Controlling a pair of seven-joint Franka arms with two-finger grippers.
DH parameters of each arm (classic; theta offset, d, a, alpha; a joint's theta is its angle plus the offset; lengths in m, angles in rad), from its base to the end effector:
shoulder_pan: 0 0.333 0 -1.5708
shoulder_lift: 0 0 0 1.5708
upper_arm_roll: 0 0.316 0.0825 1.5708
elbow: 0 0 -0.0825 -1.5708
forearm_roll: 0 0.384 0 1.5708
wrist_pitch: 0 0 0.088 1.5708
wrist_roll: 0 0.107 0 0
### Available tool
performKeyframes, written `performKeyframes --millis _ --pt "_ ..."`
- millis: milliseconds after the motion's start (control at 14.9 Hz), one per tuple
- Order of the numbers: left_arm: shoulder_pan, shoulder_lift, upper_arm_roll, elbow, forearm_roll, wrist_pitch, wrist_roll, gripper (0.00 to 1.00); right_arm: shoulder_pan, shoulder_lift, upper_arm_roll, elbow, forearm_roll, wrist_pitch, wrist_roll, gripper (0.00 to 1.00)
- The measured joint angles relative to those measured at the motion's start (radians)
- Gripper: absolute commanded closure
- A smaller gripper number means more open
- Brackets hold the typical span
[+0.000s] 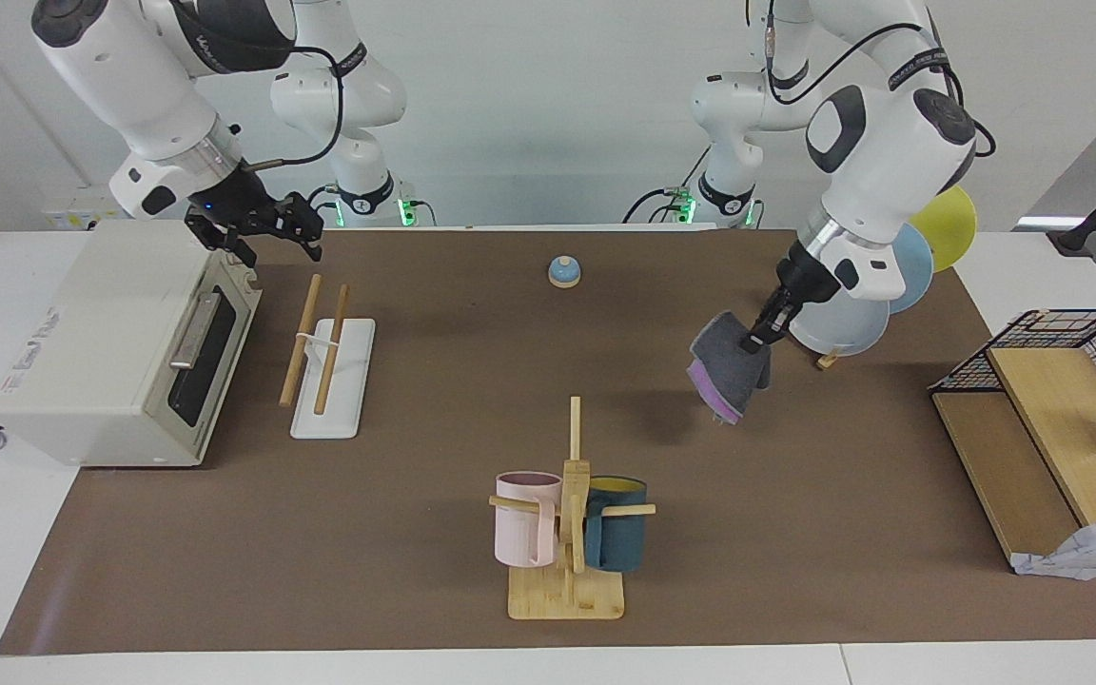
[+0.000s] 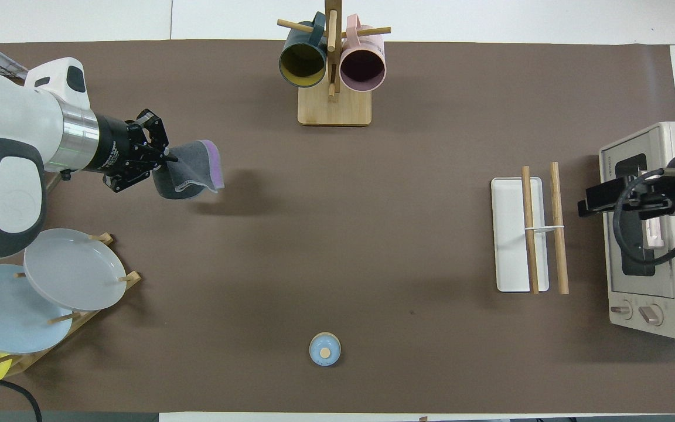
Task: Fold towel and hang on rack
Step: 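Lift the folded towel with the left gripper toward the table center, then hold the towel out with the left gripper while the right gripper reaches it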
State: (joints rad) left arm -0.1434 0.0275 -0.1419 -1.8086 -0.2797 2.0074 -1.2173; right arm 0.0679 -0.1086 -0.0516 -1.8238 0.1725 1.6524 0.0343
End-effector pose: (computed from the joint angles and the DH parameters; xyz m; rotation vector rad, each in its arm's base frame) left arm 0.5606 -0.1808 0.5376 2.4627 1.3929 -0.0823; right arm 0.5207 0.0244 0.5716 -2.9641 0.0549 0.1001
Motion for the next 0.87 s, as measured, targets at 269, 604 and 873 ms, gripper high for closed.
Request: performKeyframes --millis 269,604,873 --pt "-0.037 -0.029 -0.081 0.017 -0.001 0.003 -0.379 1.00 0.048 -0.018 0.001 -0.057 0.050 0.081 0.082 0.00" --pt "-0.041 -0.030 -0.170 0.029 -0.113 0.072 -0.605 1.00 0.057 -0.019 0.000 -0.078 0.177 0.098 0.296 0.00" --pt "-0.078 -0.031 -0.190 -0.004 -0.201 0.205 -0.696 1.00 0.079 -0.029 0.001 -0.119 0.349 0.143 0.646 0.00"
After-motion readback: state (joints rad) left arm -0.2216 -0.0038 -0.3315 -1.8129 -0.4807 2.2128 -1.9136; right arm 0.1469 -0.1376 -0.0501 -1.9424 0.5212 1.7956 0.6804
